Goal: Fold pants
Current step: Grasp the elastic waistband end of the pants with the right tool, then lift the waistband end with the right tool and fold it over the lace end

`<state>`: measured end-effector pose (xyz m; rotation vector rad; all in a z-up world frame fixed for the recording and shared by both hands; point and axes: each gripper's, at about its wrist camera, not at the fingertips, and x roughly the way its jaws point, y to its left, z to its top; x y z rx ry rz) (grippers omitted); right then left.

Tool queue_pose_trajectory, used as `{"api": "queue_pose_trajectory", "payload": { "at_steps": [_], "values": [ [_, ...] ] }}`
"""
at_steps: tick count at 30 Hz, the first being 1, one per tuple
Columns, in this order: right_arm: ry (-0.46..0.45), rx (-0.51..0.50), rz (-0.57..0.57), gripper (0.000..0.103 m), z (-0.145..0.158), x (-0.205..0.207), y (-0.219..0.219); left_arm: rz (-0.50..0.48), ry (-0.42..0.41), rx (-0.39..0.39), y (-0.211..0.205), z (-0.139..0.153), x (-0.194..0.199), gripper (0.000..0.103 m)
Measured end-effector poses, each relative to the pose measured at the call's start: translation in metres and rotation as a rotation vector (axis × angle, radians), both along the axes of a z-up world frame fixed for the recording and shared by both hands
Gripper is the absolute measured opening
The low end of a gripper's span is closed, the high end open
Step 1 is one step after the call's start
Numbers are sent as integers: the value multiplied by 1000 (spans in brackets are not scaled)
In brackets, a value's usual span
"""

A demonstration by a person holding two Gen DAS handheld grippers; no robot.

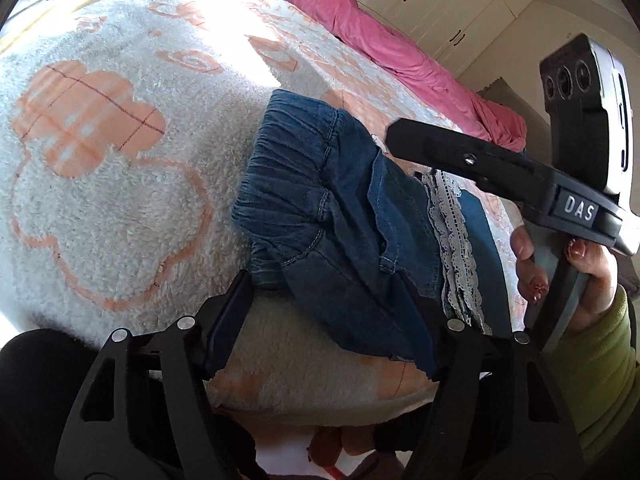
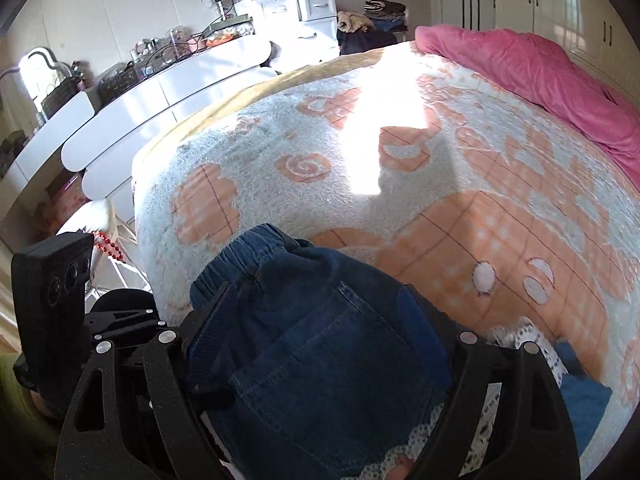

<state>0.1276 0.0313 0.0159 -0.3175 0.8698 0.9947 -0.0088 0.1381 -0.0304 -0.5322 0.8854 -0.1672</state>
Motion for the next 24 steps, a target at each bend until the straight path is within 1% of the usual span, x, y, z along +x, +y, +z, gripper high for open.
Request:
{"api": "queue_pose_trajectory", "payload": {
  "at_steps": [5, 9, 12, 14, 15, 17, 19, 20, 22, 24],
  "values": [
    [35, -53, 64, 81, -11, 13, 38, 0, -16, -20, 1, -6, 5, 62],
    [83, -82, 112, 81, -23, 19, 56, -8, -20, -20, 1, -5, 7, 62],
    [125, -100, 146, 81, -36, 22, 65, -15, -23, -29, -1, -5, 9, 64],
    [192, -98, 173, 56, -47, 24, 66, -13, -20, -34, 0, -6, 11, 67],
    [222, -85, 179, 47, -50, 25, 64, -10, -19, -39, 0, -6, 12, 67],
    [226, -38, 168, 35, -47, 26, 51, -9, -21, -49, 1, -4, 13, 69],
    [243, 20, 154, 31, -36, 29, 37, -19, -28, -47, -1, -2, 14, 74],
    [261, 63, 148, 30, -31, 31, 26, -20, -28, -35, -4, -1, 15, 75],
    [267, 126, 147, 30, -16, 32, 10, -24, -32, -10, -11, 2, 16, 80],
    [264, 173, 142, 30, -2, 32, -7, -49, -49, -31, -18, 7, 15, 81]
  ]
}}
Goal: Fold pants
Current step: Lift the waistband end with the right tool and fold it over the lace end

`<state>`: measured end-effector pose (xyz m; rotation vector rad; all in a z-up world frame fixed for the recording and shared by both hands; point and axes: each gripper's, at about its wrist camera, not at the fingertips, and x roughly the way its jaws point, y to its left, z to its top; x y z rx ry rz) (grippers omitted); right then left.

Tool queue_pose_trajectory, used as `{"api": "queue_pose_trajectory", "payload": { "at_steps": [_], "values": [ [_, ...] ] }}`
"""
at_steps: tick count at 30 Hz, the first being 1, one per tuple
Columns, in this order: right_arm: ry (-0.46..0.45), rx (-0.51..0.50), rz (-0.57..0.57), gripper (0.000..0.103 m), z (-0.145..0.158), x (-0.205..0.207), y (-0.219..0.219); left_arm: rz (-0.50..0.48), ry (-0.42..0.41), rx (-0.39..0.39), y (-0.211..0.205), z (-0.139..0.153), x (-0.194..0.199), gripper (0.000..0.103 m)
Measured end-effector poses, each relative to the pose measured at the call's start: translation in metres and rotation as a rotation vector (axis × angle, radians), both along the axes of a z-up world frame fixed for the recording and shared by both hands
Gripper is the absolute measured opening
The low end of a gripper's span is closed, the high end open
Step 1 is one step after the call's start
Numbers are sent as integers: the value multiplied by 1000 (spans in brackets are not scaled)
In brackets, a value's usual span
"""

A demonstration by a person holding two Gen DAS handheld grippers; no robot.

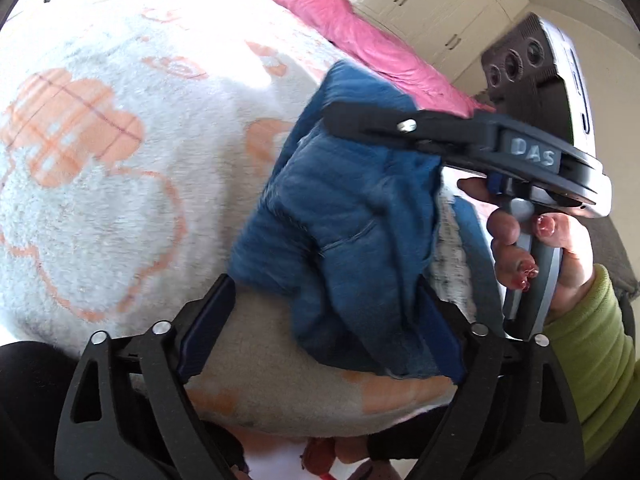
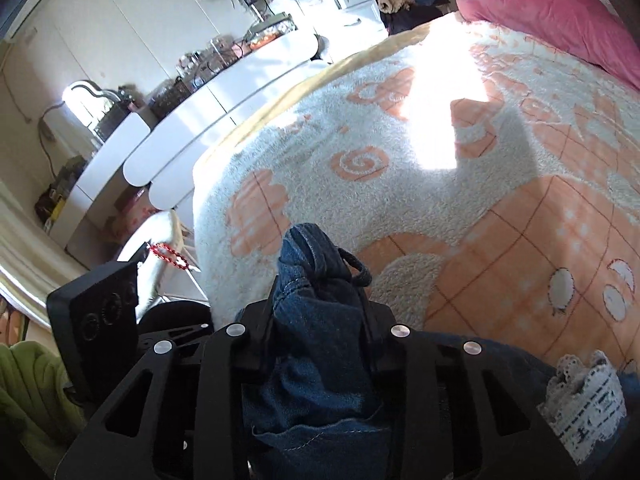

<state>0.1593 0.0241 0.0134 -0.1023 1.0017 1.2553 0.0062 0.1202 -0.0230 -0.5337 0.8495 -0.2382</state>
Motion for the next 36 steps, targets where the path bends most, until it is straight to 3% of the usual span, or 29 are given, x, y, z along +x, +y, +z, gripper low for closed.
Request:
{"api": "queue_pose_trajectory", "payload": {
  "at_steps": [3, 5, 7, 16, 18, 20, 22, 25, 29, 32, 35, 36],
  "values": [
    [-5, 58, -14, 30, 17, 1, -27, -48, 5, -47, -13, 0, 7, 82],
    [-9, 84, -24, 30, 24, 3, -42, -78, 38, -141, -22, -5, 15, 81],
    [-20, 103, -48, 30, 32, 6, -62, -101, 37, -176, -33, 0, 21, 80],
    [-28, 186, -172, 35, 41, 16, -140, -172, -59, -69, -99, 47, 37, 80],
    [-31, 184, -210, 42, 42, 17, -158, -197, -69, -51, -113, 51, 36, 80],
    [-41, 183, -252, 58, 43, 17, -182, -234, -73, -47, -128, 55, 35, 80],
    [-28, 220, -309, 67, 43, 16, -209, -286, -72, -32, -143, 53, 35, 80],
    [15, 248, -403, 69, 35, 14, -245, -351, -52, -3, -149, 41, 35, 80],
    [-35, 104, -462, 69, 14, 2, -250, -375, -20, 81, -170, 25, 34, 80],
    [-17, -8, -451, 65, -9, -1, -239, -374, -13, 104, -180, 16, 31, 80],
    [-117, -237, -473, 63, -34, -3, -230, -369, -19, 105, -180, 13, 25, 80],
    [-110, -243, -473, 63, -40, -2, -232, -369, -18, 107, -180, 11, 25, 80]
  ]
}}
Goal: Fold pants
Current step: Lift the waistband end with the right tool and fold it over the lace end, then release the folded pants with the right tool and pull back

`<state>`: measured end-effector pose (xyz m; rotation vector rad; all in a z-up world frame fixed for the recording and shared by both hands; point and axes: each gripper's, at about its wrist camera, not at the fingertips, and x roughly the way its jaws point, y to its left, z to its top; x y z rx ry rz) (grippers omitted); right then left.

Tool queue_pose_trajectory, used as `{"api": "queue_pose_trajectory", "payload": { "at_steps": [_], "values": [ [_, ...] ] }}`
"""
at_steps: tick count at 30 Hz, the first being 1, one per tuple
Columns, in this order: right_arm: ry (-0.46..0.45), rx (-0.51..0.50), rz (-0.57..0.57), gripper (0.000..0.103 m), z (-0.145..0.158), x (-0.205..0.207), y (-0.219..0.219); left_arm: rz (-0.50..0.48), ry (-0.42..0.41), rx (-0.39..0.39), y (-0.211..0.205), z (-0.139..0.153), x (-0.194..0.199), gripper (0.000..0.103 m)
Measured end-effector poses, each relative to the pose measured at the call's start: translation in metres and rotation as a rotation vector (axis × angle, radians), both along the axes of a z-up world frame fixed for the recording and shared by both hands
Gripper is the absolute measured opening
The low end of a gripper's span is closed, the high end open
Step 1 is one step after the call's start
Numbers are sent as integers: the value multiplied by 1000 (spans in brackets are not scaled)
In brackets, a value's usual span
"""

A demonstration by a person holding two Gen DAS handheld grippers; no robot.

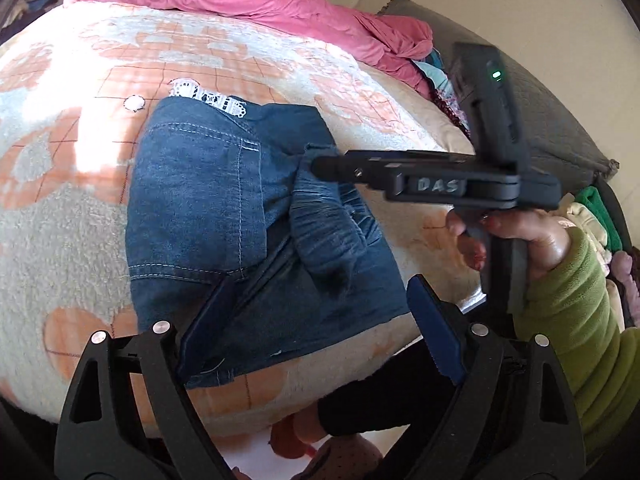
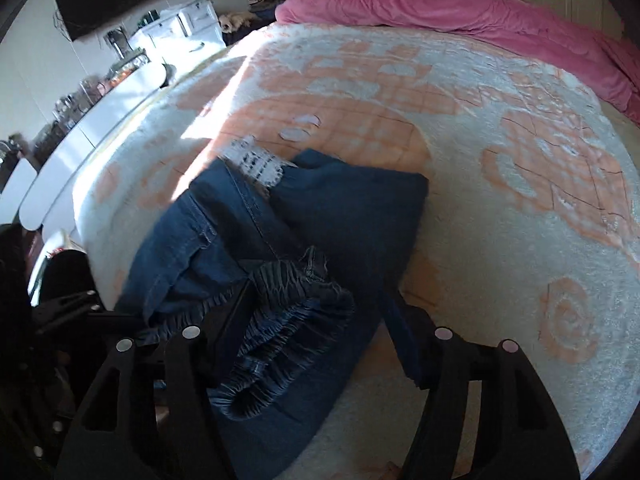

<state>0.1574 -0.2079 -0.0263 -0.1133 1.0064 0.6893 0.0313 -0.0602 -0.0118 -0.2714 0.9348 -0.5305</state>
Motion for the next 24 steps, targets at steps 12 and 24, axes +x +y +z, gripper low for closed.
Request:
{"api": "queue_pose_trajectory", "payload": {
  "at_steps": [12, 24],
  "values": [
    [-112, 95, -31, 69, 35, -13, -21, 136, -80, 19, 38, 38, -23, 82],
    [-286, 113, 35, 81, 61, -67, -27, 268, -63, 54, 80, 42, -5, 85]
  ]
}}
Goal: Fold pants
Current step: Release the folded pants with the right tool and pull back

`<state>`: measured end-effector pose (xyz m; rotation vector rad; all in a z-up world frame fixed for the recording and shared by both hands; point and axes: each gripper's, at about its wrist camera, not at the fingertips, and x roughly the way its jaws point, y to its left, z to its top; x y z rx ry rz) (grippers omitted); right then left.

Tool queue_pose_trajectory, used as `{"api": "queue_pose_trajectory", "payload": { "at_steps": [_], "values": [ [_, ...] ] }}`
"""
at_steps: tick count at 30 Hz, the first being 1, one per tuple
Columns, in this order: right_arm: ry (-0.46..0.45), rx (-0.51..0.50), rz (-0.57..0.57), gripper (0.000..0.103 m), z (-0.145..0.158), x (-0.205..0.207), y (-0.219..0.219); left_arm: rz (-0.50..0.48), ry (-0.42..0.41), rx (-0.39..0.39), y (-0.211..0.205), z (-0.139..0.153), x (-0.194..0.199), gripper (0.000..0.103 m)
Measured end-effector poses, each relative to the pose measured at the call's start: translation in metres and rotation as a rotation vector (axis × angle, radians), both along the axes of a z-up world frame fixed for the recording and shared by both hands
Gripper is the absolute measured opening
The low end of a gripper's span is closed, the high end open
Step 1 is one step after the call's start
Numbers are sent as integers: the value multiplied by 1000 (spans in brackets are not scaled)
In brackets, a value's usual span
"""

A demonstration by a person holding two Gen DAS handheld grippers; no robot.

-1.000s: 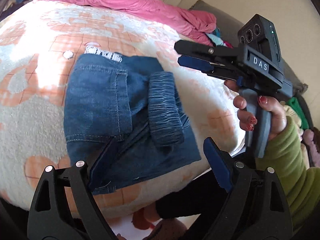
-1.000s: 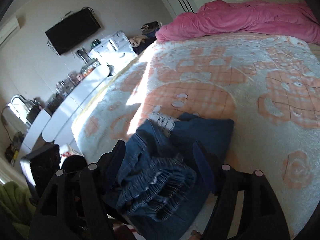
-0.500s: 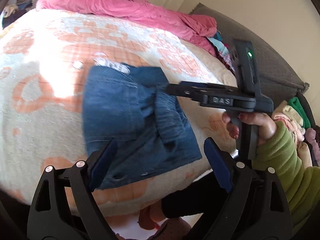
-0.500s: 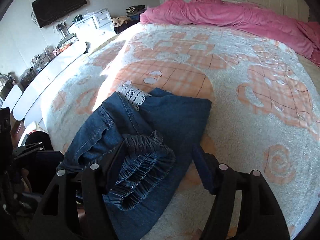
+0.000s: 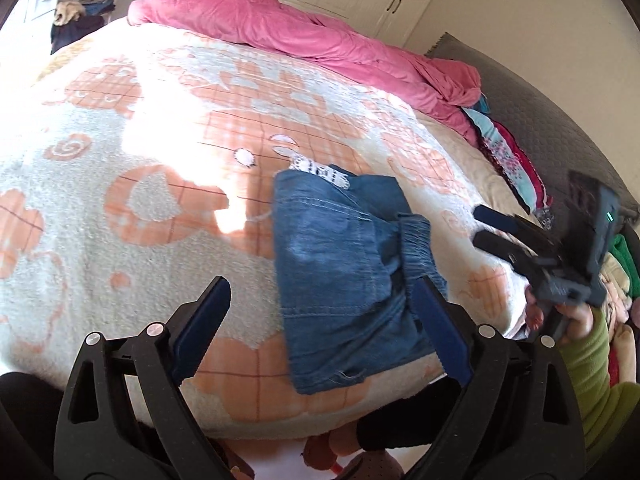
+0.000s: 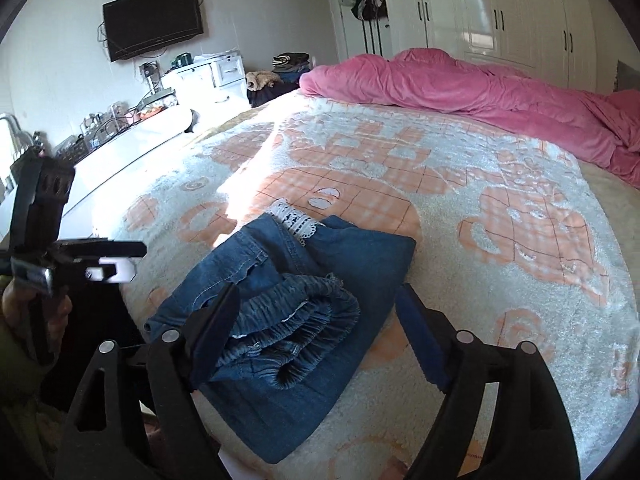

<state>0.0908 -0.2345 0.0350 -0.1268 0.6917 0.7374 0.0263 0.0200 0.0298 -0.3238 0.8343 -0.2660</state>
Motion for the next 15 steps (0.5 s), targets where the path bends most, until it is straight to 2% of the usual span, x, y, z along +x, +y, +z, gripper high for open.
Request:
{"api": "queue_pose_trajectory", "payload": {
  "at_steps": [6, 8, 9, 12, 15],
  "values": [
    [-96, -50, 160, 81, 1, -46, 26, 7, 20, 16, 8, 2, 15, 85],
    [-120, -70, 218, 81, -1, -60, 36, -16, 41, 6, 8, 1, 22, 74],
    [-134, -79, 245, 81, -2, -68, 42, -31, 51, -2, 7, 0, 26, 64],
    [-163, -96, 315, 80, -5, -84, 58, -80, 86, -1, 0, -5, 40, 51],
    [-176, -135, 359, 73, -11, -95, 72, -126, 101, 25, -8, -7, 53, 49]
  ]
}}
